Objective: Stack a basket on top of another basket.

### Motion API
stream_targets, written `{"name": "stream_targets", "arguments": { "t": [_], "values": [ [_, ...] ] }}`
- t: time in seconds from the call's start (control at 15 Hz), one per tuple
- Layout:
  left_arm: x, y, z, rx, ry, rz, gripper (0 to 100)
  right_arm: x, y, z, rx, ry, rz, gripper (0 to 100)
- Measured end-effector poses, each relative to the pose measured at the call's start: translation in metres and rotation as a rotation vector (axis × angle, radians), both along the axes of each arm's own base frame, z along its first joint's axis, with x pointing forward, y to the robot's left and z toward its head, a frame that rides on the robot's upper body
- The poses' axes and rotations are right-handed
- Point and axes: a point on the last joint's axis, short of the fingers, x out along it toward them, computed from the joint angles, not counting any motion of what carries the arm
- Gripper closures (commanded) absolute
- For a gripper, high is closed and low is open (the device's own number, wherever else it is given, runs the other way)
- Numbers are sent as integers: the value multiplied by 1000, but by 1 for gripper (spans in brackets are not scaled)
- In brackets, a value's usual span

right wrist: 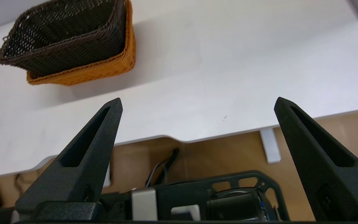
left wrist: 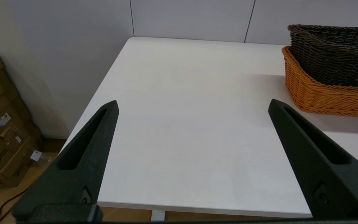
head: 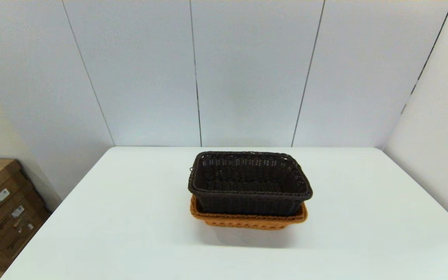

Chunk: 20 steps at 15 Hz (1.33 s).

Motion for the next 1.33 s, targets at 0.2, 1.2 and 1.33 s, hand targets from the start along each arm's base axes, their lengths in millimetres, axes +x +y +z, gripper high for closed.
{"name": "stream_targets", "arguments": {
  "t": [0.2,1.2,1.33],
  "values": [
    [0,0,0,0,0,0,0,-16,1,-17,-23,-40,-2,0],
    [1,0,-1,1,-18,-1,0,5,1,-126,-319,-301,5,0],
    [1,0,-1,1,-18,-1,0,17,0,-138,-388,-362,12,0]
  ]
}}
